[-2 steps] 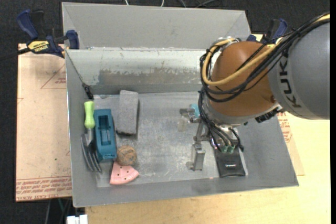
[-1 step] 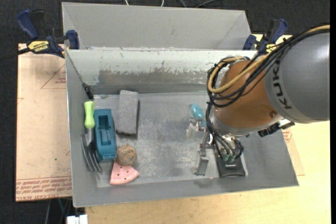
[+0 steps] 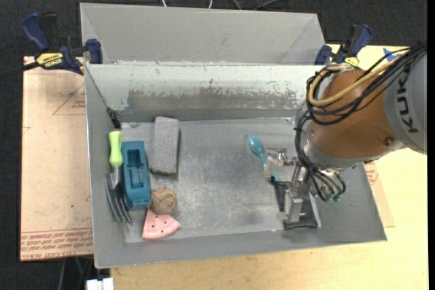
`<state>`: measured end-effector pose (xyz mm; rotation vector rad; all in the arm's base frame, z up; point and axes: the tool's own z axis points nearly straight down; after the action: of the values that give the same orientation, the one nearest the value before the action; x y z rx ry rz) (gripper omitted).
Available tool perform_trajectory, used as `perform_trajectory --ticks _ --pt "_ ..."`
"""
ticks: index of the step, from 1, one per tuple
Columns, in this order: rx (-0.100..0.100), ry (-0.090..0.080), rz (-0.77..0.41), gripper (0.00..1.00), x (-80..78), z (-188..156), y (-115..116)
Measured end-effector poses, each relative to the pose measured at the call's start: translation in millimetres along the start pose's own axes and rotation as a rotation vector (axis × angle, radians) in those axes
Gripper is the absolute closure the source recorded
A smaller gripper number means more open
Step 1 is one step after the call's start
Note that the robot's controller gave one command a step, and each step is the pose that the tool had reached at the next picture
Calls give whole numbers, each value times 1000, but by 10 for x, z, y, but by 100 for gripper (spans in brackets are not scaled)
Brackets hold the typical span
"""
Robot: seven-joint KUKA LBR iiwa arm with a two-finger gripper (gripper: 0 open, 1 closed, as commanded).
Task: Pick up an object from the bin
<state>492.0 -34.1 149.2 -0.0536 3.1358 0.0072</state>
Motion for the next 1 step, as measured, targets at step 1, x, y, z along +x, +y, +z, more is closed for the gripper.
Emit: perform_trajectory --ticks 1 --pt "2 10 175 0 -2 303 -616"
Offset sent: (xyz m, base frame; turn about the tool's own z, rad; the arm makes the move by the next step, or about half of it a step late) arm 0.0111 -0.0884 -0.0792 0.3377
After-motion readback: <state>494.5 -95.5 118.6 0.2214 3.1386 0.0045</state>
